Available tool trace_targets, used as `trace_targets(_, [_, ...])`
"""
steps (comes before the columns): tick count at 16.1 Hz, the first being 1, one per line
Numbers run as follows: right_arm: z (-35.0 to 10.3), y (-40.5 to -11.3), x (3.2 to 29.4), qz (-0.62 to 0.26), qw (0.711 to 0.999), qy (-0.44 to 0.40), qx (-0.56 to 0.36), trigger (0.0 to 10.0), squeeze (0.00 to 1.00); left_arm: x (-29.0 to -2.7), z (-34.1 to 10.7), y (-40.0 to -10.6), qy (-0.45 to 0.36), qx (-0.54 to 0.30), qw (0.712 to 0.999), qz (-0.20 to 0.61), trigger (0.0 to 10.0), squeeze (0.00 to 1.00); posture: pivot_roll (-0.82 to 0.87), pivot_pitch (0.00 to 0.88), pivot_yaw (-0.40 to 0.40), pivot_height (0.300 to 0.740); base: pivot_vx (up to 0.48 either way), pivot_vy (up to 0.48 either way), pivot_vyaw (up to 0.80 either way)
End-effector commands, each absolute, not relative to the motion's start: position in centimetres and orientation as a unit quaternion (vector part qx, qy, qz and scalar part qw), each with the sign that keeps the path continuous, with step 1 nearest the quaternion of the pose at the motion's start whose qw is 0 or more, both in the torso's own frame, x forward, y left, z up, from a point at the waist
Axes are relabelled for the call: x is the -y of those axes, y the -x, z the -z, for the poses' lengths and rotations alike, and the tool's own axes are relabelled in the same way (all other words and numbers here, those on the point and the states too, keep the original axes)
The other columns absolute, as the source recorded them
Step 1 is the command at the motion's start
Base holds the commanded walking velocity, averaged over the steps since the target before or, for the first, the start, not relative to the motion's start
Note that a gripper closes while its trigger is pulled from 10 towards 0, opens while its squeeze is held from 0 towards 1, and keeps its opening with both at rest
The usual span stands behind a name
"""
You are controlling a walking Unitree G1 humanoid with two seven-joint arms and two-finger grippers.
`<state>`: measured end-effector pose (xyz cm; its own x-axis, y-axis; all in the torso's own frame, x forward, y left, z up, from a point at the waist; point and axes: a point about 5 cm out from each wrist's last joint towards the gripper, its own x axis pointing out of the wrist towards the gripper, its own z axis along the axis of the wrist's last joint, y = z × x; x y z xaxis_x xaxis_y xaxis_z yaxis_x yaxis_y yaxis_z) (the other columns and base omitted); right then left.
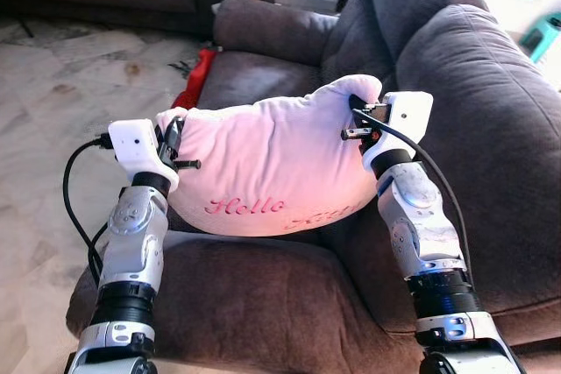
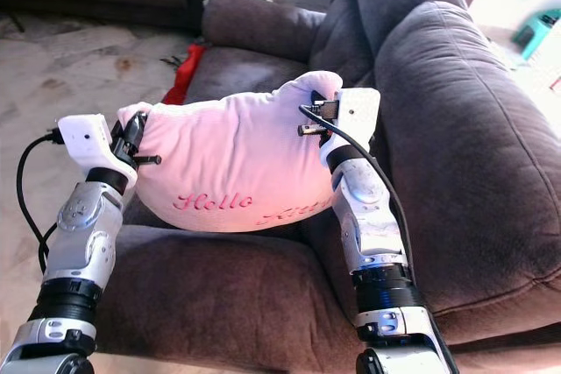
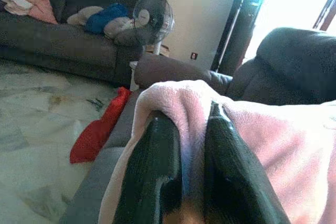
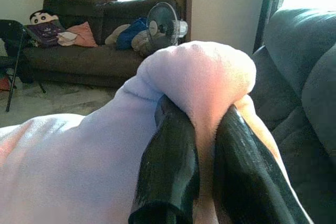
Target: Move the pillow to the sofa from floor
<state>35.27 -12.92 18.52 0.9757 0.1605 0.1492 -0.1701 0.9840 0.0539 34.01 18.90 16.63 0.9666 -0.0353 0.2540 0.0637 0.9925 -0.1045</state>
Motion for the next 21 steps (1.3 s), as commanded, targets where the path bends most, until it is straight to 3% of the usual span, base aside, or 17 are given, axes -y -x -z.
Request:
trace_targets(1, [-19.90,-35.14,12.68,-0.092,0.989,-0.034,0.109,10.0,0.00,-18.12,-17.99,-33.99,0.058,0.157,0.985,0.049,10.0,0.00,0.02,0.000,-0.123,0.740,0.000,0.000,0.00])
trace_targets(15, [-19.39,-35.17,12.53,-0.099,0.990,-0.039,0.094,10.0,0.00,-18.07,-17.97,-33.94,0.060,0.158,0.984,0.050,10.0,0.00,0.02,0.000,-0.123,0.740,0.034,0.000,-0.15])
trace_targets(17, [-19.50,-35.09,12.61,-0.096,0.990,-0.028,0.100,10.0,0.00,-18.05,-17.96,-33.93,0.061,0.157,0.984,0.051,10.0,0.00,0.02,0.000,-0.122,0.740,0.244,0.000,-0.76])
trace_targets(21, [-19.56,-35.07,12.71,-0.092,0.990,-0.026,0.104,10.0,0.00,-17.98,-17.97,-33.91,0.061,0.158,0.984,0.052,10.0,0.00,0.02,0.000,-0.123,0.740,0.266,0.000,0.00])
